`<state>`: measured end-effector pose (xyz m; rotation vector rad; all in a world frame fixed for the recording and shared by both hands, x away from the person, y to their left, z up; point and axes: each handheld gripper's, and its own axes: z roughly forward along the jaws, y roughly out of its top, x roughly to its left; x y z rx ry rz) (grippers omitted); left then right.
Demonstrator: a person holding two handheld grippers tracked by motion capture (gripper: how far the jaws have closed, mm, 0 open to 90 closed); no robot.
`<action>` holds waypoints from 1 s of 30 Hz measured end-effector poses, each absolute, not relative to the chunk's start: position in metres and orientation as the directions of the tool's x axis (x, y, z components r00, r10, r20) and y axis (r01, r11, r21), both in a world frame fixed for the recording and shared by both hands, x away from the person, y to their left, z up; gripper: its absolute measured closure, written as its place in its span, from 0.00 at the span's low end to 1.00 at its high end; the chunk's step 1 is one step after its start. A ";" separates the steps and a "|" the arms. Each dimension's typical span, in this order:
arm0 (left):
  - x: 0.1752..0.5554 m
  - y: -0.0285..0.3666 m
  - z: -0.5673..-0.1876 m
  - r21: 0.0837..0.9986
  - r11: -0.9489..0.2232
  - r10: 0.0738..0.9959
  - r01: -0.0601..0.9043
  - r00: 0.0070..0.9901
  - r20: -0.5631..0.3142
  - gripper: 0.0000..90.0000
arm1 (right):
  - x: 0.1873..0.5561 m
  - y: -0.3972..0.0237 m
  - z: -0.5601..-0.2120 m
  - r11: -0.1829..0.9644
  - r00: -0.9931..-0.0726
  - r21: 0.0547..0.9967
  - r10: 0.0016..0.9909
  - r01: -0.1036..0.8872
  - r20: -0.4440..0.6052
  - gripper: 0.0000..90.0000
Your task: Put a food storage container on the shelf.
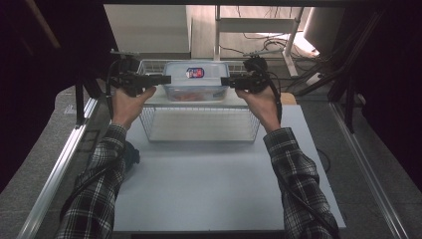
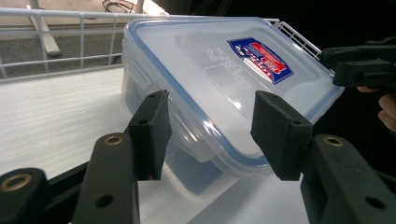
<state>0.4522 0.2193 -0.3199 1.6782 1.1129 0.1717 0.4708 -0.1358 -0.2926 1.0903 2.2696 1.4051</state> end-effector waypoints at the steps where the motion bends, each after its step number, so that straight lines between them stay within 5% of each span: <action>1: 0.452 0.218 -0.320 0.813 0.002 0.733 0.583 0.551 -0.398 0.52 | 0.469 -0.137 -0.293 0.254 -0.686 0.852 0.711 0.459 0.158 0.60; 11: 0.452 0.211 -0.317 0.821 -0.015 0.749 0.571 0.551 -0.369 0.52 | 0.468 -0.147 -0.296 0.223 -0.682 0.857 0.707 0.465 0.186 0.57; 17: 0.438 0.205 -0.312 0.857 -0.095 0.783 0.507 0.570 -0.250 0.31 | 0.459 -0.150 -0.298 0.234 -0.720 0.879 0.675 0.416 0.160 0.39; 23: 0.418 0.207 -0.321 0.874 -0.105 0.760 0.474 0.605 -0.237 0.22 | 0.439 -0.151 -0.304 0.270 -0.728 0.886 0.678 0.377 0.103 0.20; 30: 0.387 0.205 -0.341 0.871 -0.146 0.741 0.469 0.635 -0.218 0.15 | 0.420 -0.158 -0.321 0.293 -0.736 0.886 0.672 0.359 0.076 0.11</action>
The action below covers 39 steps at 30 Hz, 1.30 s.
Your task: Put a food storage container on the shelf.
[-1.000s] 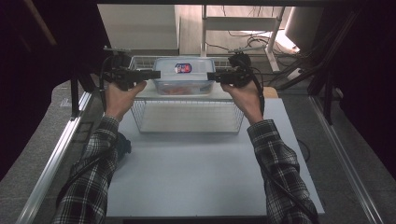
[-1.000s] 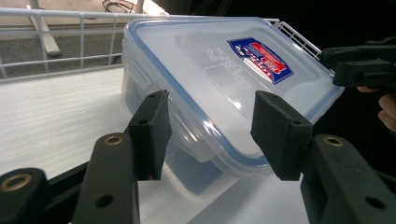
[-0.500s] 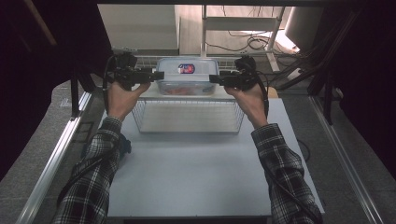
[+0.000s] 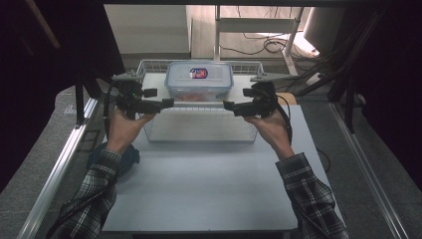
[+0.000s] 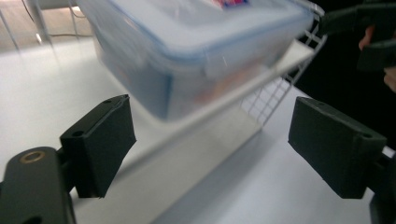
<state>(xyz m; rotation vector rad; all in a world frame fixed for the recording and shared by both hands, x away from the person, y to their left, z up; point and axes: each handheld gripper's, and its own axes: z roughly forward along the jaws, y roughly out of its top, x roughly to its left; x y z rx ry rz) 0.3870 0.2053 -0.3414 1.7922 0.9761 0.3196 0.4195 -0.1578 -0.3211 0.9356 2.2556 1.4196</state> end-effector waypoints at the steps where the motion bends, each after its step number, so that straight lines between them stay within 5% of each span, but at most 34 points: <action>1: 0.383 0.205 -0.345 0.871 -0.157 0.739 0.465 0.640 -0.209 0.15 | 0.417 -0.158 -0.324 0.293 -0.735 0.885 0.673 0.362 0.077 0.10; 39: 0.271 0.176 -0.460 0.860 -0.224 0.689 0.458 0.699 -0.192 0.09 | 0.324 -0.179 -0.408 0.394 -0.808 0.872 0.590 0.290 0.002 0.02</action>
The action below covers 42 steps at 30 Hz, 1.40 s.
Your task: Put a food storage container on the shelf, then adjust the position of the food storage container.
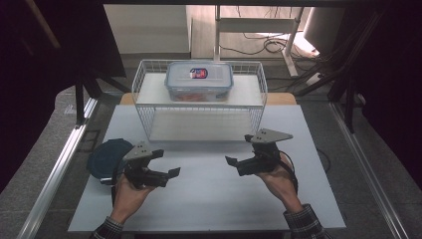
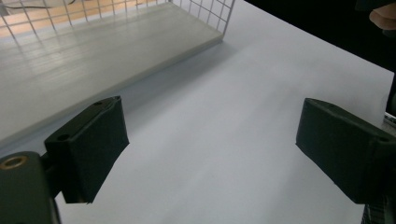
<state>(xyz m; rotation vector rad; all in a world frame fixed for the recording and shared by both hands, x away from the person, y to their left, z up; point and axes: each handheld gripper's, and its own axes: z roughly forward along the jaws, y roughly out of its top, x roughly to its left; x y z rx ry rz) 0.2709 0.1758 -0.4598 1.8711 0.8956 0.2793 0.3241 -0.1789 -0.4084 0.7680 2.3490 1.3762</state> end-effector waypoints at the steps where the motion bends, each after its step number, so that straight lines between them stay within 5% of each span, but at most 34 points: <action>1: 0.269 0.175 -0.462 0.861 -0.224 0.688 0.456 0.700 -0.191 0.08 | 0.321 -0.180 -0.410 0.390 -0.809 0.874 0.587 0.290 0.006 0.02; 23: 0.240 0.173 -0.502 0.841 -0.328 0.704 0.431 0.705 -0.087 0.01 | 0.287 -0.200 -0.455 0.353 -0.783 0.882 0.621 0.312 0.029 0.03; 31: 0.239 0.171 -0.516 0.805 -0.356 0.696 0.475 0.709 -0.111 0.02 | 0.280 -0.202 -0.481 0.386 -0.774 0.849 0.631 0.360 0.042 0.03; 42: 0.248 0.186 -0.503 0.824 -0.243 0.722 0.511 0.662 -0.198 0.04 | 0.285 -0.207 -0.488 0.403 -0.759 0.834 0.651 0.377 0.029 0.03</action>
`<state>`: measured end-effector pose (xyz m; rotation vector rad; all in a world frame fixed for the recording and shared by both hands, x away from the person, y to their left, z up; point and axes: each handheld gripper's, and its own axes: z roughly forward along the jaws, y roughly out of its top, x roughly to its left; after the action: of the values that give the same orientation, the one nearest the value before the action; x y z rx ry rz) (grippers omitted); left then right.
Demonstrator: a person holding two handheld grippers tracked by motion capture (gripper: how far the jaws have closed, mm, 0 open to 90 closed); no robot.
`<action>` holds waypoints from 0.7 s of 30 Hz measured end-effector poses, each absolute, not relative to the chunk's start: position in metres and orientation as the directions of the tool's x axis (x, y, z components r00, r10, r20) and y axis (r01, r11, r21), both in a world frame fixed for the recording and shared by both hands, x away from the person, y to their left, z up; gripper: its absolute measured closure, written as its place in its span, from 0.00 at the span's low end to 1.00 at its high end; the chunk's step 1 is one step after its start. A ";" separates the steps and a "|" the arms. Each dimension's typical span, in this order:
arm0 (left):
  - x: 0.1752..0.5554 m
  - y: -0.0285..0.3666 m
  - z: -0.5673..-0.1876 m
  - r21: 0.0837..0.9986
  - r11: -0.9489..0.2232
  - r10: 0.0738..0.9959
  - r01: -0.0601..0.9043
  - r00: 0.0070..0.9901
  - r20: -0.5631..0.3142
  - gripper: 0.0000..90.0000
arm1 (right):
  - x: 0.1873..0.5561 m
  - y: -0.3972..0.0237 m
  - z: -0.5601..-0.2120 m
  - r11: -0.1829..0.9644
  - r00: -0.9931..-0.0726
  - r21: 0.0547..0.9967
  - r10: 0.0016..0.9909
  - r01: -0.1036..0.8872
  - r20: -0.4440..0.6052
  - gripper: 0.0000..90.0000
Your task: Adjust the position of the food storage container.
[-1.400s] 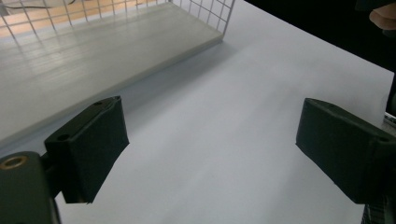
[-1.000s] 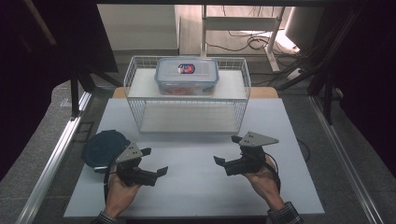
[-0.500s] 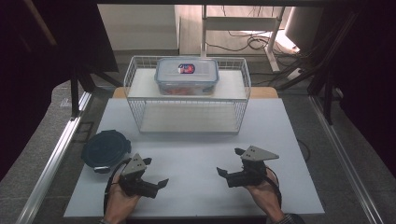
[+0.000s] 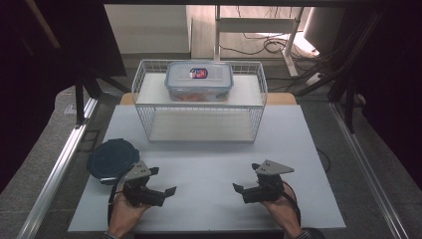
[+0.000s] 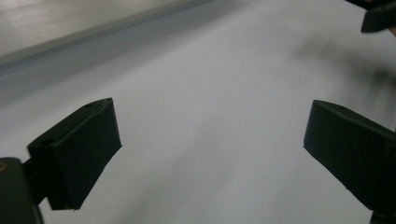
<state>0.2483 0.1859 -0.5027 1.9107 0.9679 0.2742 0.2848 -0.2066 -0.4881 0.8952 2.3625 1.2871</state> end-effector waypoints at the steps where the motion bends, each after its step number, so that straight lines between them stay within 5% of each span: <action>1: 0.250 0.188 -0.501 0.826 -0.240 0.729 0.510 0.657 -0.194 0.05 | 0.285 -0.207 -0.489 0.405 -0.758 0.832 0.652 0.379 0.028 0.03; 5: 0.258 0.197 -0.493 0.829 -0.236 0.762 0.506 0.626 -0.165 0.16 | 0.287 -0.206 -0.490 0.410 -0.756 0.828 0.654 0.383 0.025 0.03; 12: 0.280 0.224 -0.488 0.801 -0.206 0.794 0.562 0.574 -0.199 0.69 | 0.288 -0.204 -0.493 0.431 -0.760 0.817 0.650 0.382 0.012 0.03; 17: 0.292 0.257 -0.487 0.799 -0.138 0.850 0.585 0.484 -0.208 0.97 | 0.289 -0.204 -0.494 0.429 -0.755 0.815 0.656 0.391 0.017 0.04; 21: 0.300 0.285 -0.487 0.801 -0.086 0.896 0.593 0.397 -0.198 1.00 | 0.289 -0.205 -0.493 0.425 -0.748 0.817 0.663 0.390 0.012 0.04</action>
<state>0.3004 0.2849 -0.4875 1.7840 1.2967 0.4376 0.2888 -0.2048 -0.4933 0.9079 2.3709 1.2358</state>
